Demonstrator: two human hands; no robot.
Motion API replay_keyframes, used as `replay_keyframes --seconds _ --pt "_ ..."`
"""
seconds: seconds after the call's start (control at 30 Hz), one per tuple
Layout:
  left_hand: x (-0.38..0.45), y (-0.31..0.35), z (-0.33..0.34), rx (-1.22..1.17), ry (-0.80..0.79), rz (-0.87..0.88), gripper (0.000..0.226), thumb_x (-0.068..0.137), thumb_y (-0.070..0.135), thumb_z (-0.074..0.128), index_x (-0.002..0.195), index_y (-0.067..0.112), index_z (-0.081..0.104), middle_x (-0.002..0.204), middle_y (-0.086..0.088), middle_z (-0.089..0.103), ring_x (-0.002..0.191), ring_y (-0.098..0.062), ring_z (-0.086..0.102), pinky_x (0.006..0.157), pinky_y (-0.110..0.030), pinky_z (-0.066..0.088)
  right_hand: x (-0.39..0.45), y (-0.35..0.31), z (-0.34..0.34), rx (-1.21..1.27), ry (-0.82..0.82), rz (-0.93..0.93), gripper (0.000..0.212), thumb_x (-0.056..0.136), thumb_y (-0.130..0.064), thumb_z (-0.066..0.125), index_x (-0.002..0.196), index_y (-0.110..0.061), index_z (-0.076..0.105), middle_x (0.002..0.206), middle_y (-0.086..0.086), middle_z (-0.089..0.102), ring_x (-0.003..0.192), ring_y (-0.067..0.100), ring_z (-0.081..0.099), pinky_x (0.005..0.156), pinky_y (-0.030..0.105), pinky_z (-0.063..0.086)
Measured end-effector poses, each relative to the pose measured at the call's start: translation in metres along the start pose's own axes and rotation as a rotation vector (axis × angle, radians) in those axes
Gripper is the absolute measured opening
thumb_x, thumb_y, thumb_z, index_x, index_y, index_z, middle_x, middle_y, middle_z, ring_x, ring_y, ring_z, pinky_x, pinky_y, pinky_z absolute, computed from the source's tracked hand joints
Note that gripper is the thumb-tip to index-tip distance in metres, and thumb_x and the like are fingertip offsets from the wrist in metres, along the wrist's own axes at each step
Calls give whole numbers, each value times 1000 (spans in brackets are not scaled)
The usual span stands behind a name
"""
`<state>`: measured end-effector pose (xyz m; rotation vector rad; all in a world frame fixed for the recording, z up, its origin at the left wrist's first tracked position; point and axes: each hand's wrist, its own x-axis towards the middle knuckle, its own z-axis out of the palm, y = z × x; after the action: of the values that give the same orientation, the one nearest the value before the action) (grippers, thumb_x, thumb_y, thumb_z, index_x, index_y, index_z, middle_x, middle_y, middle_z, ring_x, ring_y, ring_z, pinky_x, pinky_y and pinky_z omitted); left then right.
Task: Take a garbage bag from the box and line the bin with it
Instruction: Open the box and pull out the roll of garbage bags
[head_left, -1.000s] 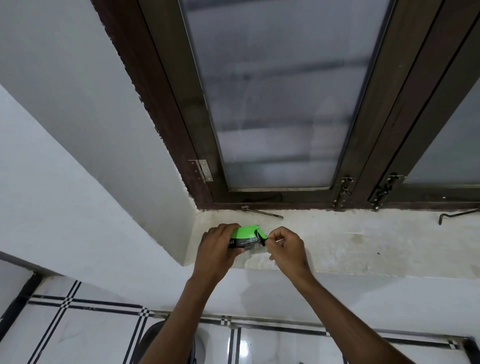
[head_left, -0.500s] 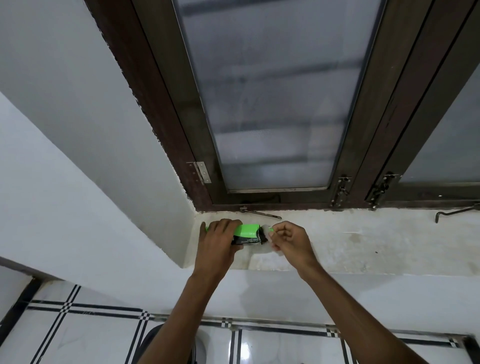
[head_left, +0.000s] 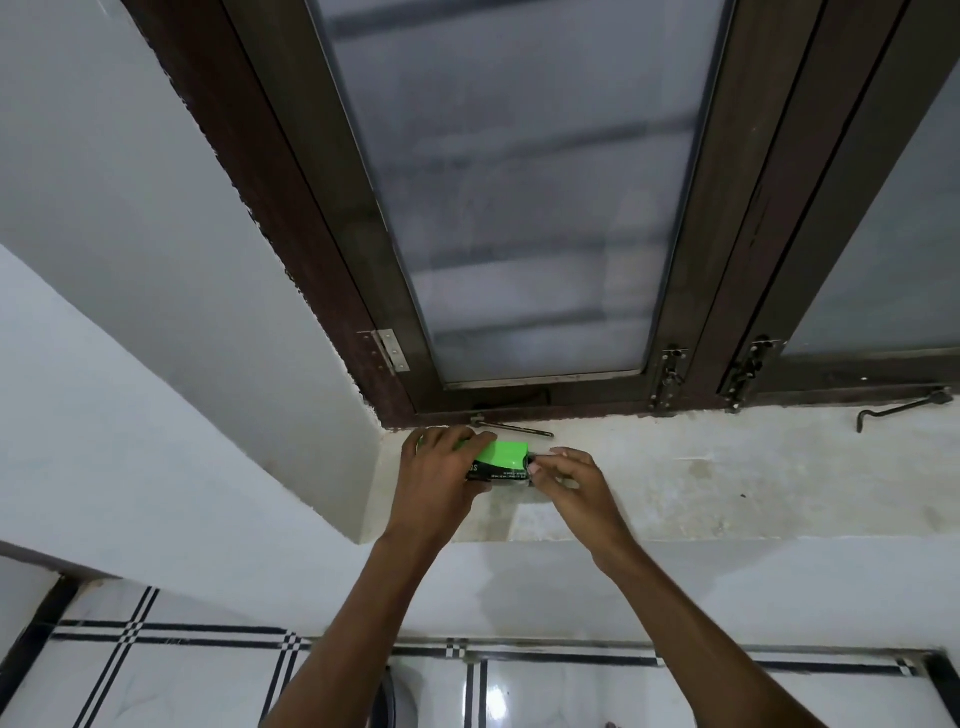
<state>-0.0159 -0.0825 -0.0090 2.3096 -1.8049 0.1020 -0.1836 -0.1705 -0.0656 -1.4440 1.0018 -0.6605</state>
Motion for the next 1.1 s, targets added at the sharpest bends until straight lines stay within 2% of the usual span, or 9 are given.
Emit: replay_keyframes --seconds 0.07,0.17,0.3,0.37,0.5,0.67,0.8,0.93,1.1 --pt "2 4 0 16 -3 30 60 71 34 82 127 28 62 121 0 66 115 -28 58 99 -46 42 0 3 -3 19 -1 3 16 91 -15 69 106 -16 75 119 0 55 117 15 55 95 26 50" --pt "5 9 1 16 -23 60 59 77 37 77 133 30 57 128 2 62 121 -25 53 103 -44 38 3 3 -5 -53 44 -40 10 88 -4 69 89 -12 74 112 -1 56 111 17 58 96 33 52" --pt "4 9 5 6 -48 41 58 77 42 75 131 32 56 123 4 63 113 -23 56 96 -40 41 8 -4 -11 -200 113 -102 15 85 -1 72 77 -14 69 112 2 51 104 12 54 88 5 40" --pt "2 7 10 -5 -48 32 58 73 43 78 127 32 59 117 5 66 104 -23 60 90 -39 44 9 -5 -19 -230 142 -104 16 84 -2 73 76 -15 67 113 2 52 104 12 54 85 4 37" --pt "1 7 19 -20 -34 62 57 69 44 80 122 32 61 111 6 68 97 -22 62 84 -36 46 6 1 -33 -204 128 -83 15 87 -1 68 77 -12 66 111 2 61 105 18 60 94 31 49" --pt "4 -1 23 9 -55 46 59 63 41 85 118 31 64 106 6 70 92 -23 64 81 -37 49 7 10 -52 -117 160 12 23 96 -4 57 76 -15 59 93 9 72 90 31 69 81 45 59" --pt "-4 -33 28 -2 -78 -36 59 60 36 88 116 28 67 104 3 72 88 -26 65 78 -36 50 7 13 -77 7 277 95 20 102 -9 48 82 -13 53 81 11 62 79 27 66 78 48 61" --pt "-9 -56 33 -37 -75 -113 57 64 30 87 117 21 68 105 -2 73 87 -30 67 76 -37 52 9 9 -89 119 376 176 17 101 -15 46 84 -14 50 87 12 60 82 31 64 77 51 60" --pt "-7 -61 37 -2 -60 -183 69 69 35 81 132 19 58 127 -10 62 114 -34 59 97 -48 46 1 2 -73 -12 355 124 6 98 -16 48 94 -11 47 82 10 56 73 24 57 67 43 53"
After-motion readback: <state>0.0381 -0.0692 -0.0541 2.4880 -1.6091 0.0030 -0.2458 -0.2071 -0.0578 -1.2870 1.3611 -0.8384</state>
